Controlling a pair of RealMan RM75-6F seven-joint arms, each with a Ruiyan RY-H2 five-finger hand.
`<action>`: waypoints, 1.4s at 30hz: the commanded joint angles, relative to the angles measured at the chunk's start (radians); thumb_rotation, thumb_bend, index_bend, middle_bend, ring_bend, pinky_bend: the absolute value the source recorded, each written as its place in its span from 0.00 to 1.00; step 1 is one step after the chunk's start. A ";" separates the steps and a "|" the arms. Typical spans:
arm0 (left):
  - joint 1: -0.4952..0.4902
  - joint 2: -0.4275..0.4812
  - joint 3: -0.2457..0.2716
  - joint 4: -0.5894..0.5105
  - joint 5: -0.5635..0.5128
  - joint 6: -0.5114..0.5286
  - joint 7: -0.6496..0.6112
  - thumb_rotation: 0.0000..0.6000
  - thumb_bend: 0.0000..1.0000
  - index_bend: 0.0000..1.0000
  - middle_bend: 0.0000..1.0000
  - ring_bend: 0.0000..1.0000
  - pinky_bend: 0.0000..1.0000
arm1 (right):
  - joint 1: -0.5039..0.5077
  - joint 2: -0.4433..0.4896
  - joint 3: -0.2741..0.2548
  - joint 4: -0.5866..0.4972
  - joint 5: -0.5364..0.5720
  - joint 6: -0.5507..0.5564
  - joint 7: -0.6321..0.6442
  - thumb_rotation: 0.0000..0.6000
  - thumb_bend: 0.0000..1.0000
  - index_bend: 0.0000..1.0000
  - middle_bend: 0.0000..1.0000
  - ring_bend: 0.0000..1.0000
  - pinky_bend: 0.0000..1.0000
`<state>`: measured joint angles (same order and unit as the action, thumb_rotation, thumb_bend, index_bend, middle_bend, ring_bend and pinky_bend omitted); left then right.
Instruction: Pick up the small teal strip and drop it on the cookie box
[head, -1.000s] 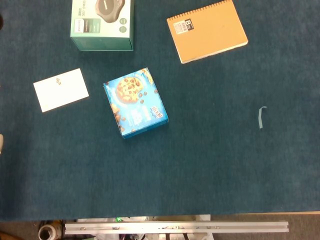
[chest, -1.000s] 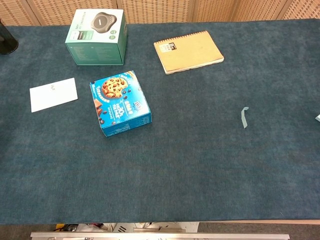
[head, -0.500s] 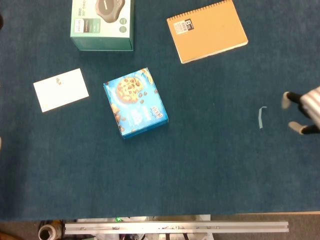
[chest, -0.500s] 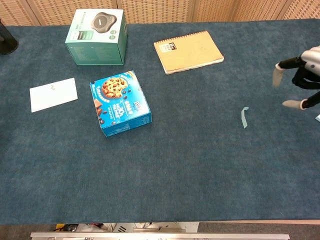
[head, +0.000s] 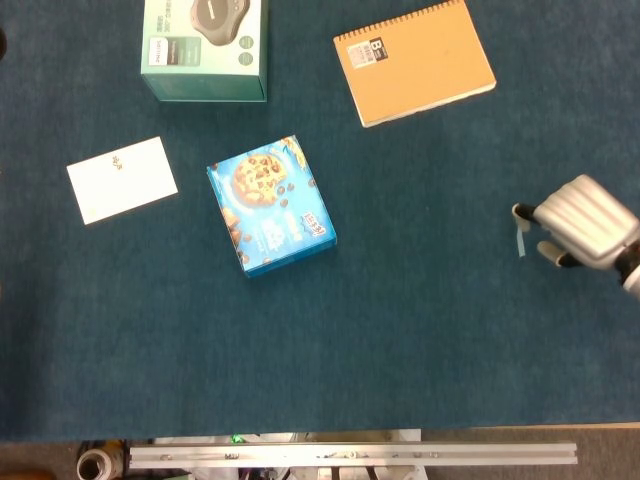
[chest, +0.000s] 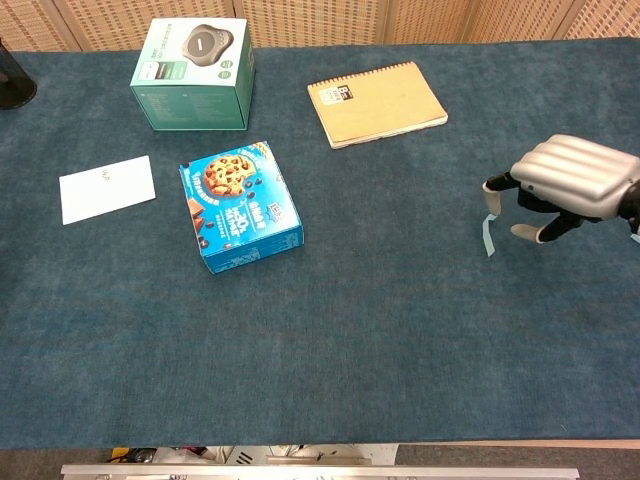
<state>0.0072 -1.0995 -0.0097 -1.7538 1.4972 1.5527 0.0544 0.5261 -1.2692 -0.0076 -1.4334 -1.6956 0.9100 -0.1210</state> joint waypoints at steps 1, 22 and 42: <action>0.002 -0.001 0.001 0.001 -0.001 0.000 0.001 1.00 0.34 0.12 0.22 0.18 0.25 | 0.021 -0.043 -0.022 0.053 -0.011 -0.017 0.005 1.00 0.28 0.49 1.00 1.00 1.00; 0.008 -0.002 -0.005 0.004 -0.015 0.001 0.003 1.00 0.34 0.12 0.22 0.18 0.25 | 0.054 -0.049 -0.065 0.130 -0.007 0.008 0.022 1.00 0.28 0.49 1.00 1.00 1.00; 0.013 -0.004 -0.004 0.009 -0.027 -0.007 0.000 1.00 0.34 0.12 0.22 0.18 0.25 | 0.078 -0.118 -0.087 0.210 -0.011 0.015 0.000 1.00 0.28 0.49 1.00 1.00 1.00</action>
<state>0.0199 -1.1039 -0.0140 -1.7447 1.4706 1.5457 0.0548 0.6040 -1.3870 -0.0941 -1.2238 -1.7069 0.9249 -0.1207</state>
